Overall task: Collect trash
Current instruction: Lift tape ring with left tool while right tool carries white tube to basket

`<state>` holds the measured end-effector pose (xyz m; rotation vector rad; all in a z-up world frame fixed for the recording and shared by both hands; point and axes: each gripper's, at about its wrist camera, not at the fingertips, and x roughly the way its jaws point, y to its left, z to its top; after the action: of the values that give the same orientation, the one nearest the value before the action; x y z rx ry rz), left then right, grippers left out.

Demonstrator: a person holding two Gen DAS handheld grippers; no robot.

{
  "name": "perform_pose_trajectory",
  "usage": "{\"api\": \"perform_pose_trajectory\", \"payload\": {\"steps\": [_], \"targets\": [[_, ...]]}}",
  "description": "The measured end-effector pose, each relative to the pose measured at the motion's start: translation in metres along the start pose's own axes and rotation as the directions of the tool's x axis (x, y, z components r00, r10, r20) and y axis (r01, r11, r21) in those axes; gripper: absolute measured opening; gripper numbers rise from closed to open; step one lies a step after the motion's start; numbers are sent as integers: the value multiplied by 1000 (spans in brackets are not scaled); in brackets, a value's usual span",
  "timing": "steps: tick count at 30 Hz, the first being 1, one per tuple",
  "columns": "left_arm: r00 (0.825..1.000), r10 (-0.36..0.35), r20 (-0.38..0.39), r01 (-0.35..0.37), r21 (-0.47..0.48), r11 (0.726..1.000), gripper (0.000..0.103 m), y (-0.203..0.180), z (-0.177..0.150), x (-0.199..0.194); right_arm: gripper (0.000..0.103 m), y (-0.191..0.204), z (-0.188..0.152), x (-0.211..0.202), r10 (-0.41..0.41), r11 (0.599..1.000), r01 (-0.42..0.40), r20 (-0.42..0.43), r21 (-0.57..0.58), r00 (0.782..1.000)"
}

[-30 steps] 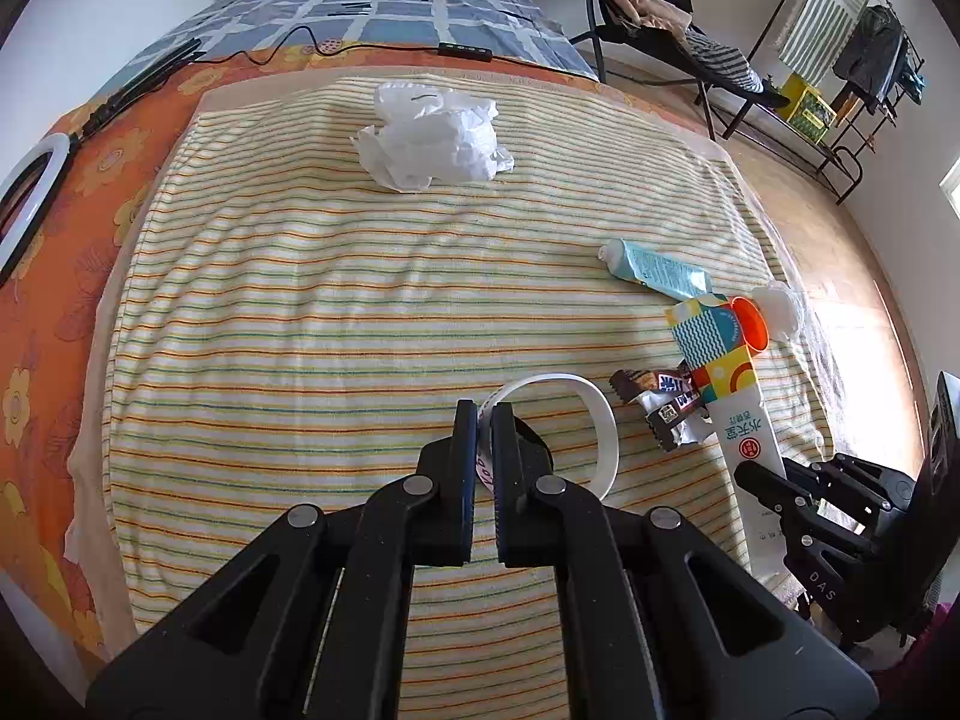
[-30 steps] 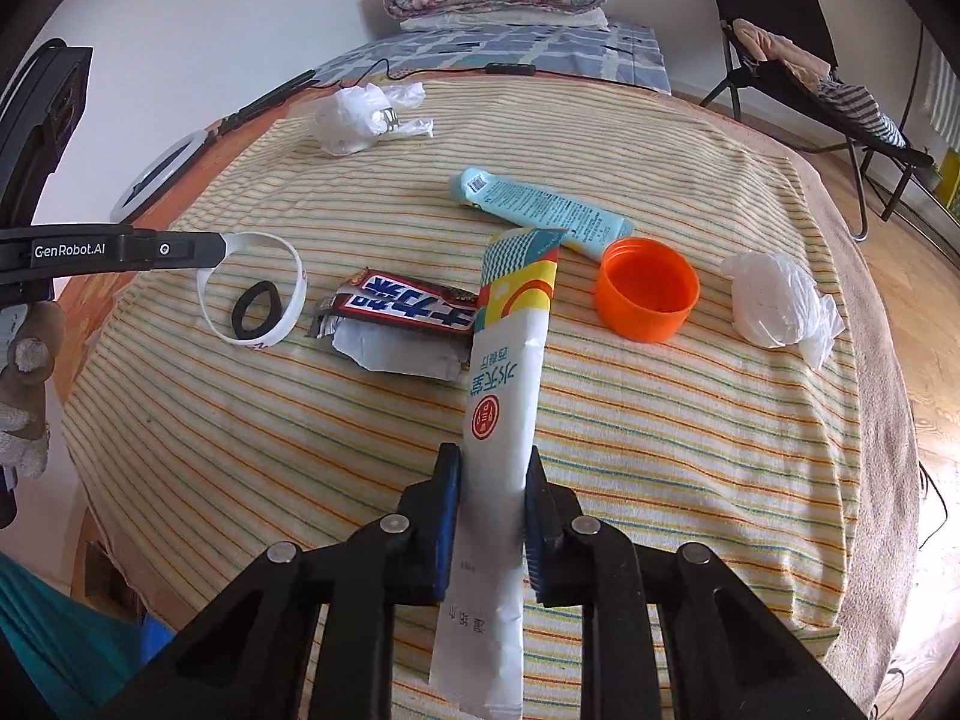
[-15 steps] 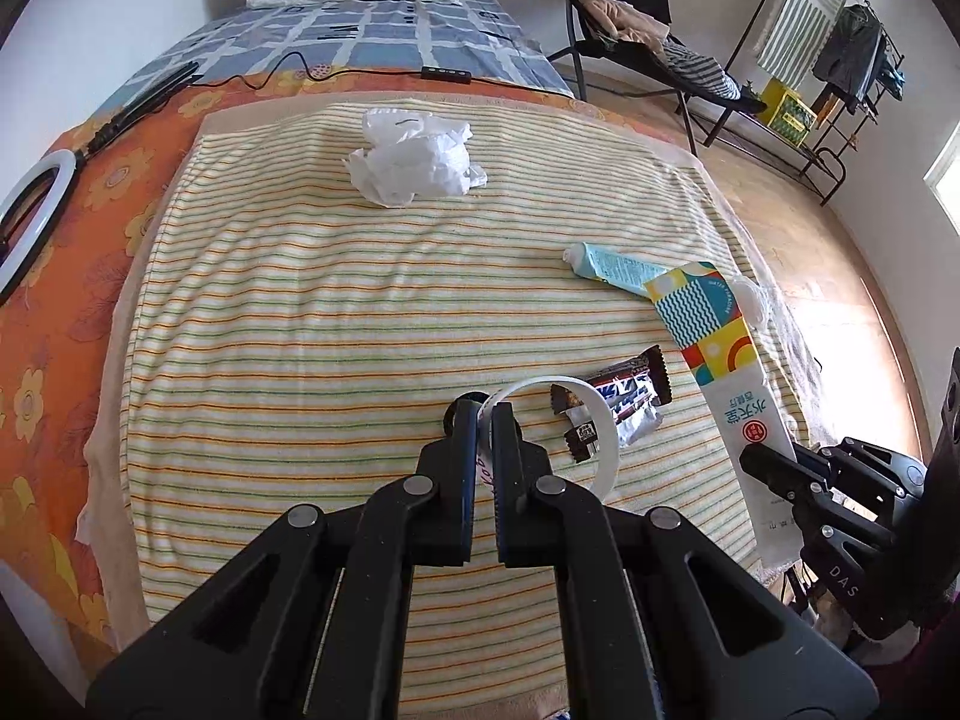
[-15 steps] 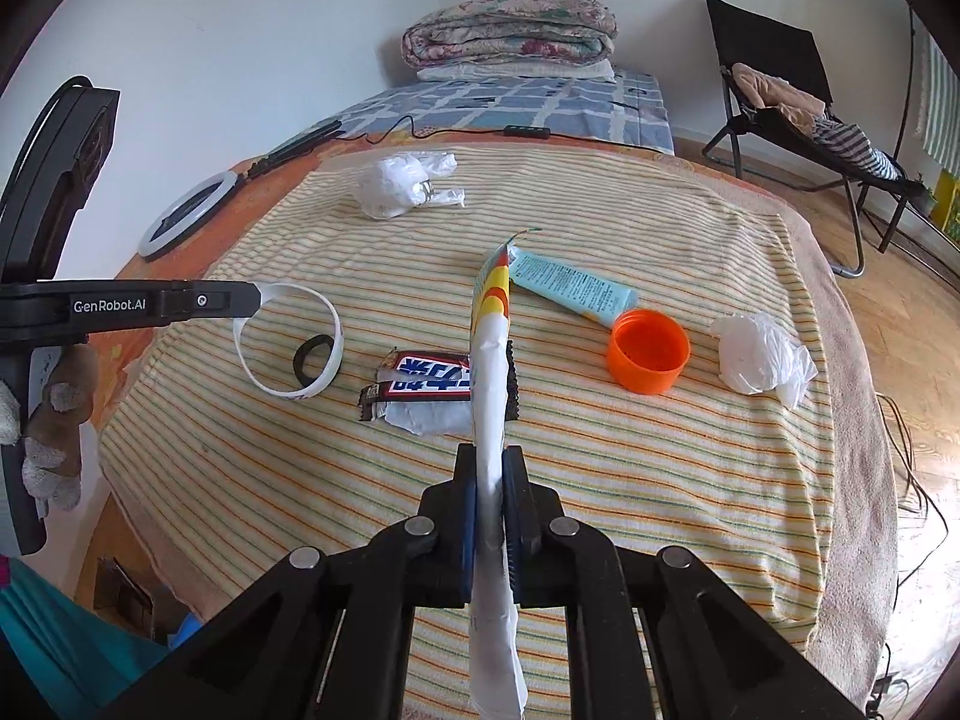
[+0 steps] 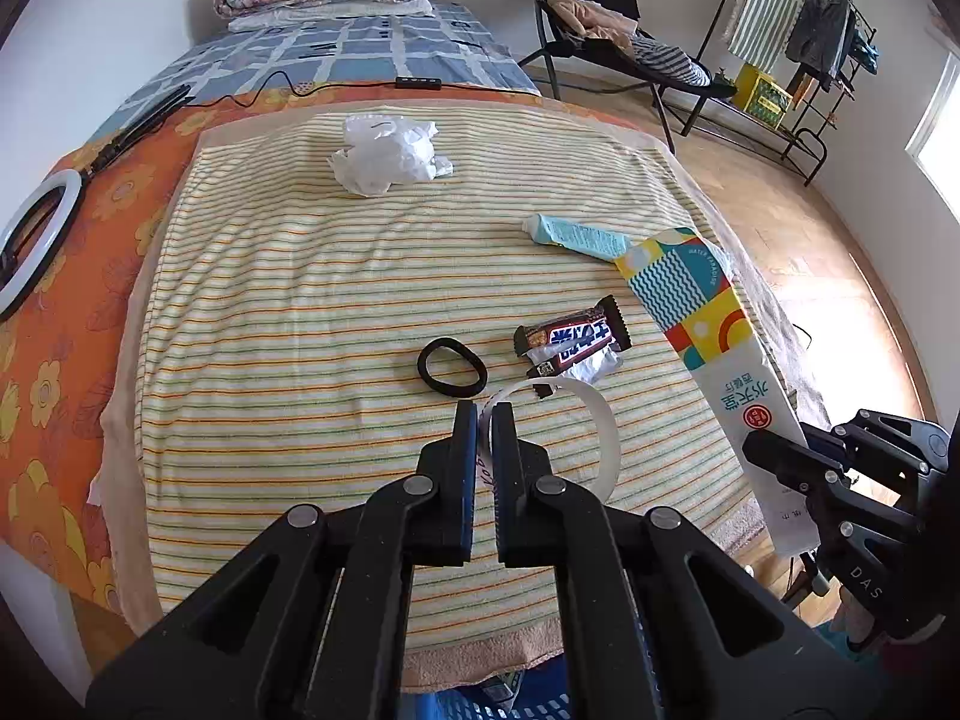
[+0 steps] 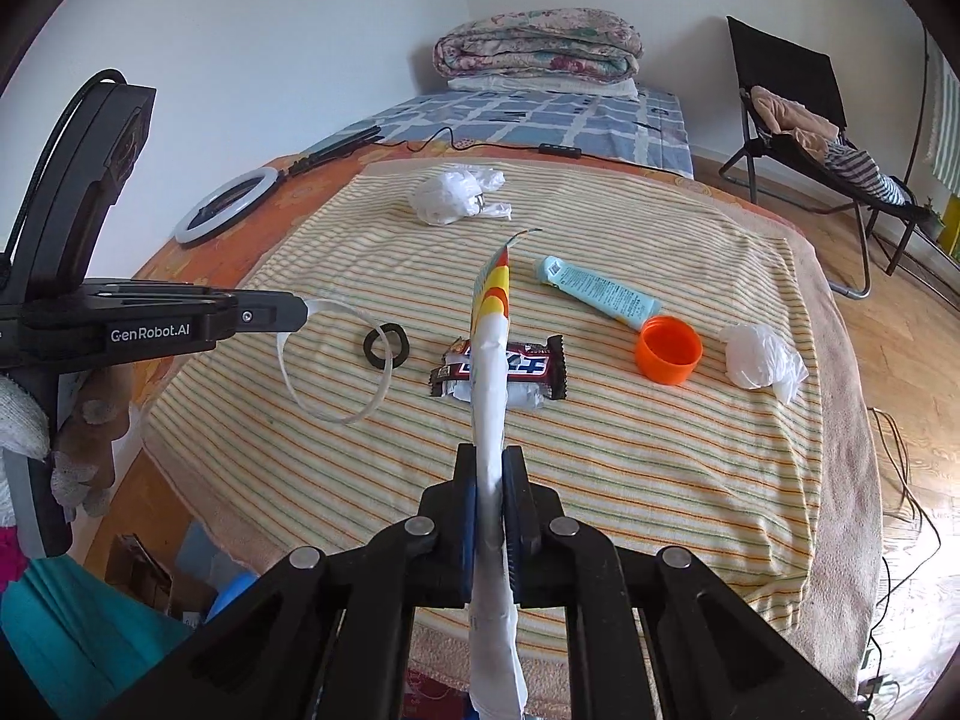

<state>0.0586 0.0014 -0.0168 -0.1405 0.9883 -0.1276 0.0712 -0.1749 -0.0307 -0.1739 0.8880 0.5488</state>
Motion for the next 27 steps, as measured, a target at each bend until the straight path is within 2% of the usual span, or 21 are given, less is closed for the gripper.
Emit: {"api": "perform_pose_trajectory", "payload": {"steps": [7, 17, 27], "targets": [[1000, -11, 0, 11, 6, 1000, 2, -2, -22, -15, 6, 17, -10, -22, -11, 999, 12, 23, -50, 1000], [1000, -25, 5, 25, 21, 999, 2, -7, -59, -34, 6, 39, -42, -43, 22, 997, -22, 8, -80, 1000], [999, -30, -42, 31, 42, 999, 2, -17, -114, -36, 6, 62, -99, -53, 92, 989, -100, -72, -105, 993]]}}
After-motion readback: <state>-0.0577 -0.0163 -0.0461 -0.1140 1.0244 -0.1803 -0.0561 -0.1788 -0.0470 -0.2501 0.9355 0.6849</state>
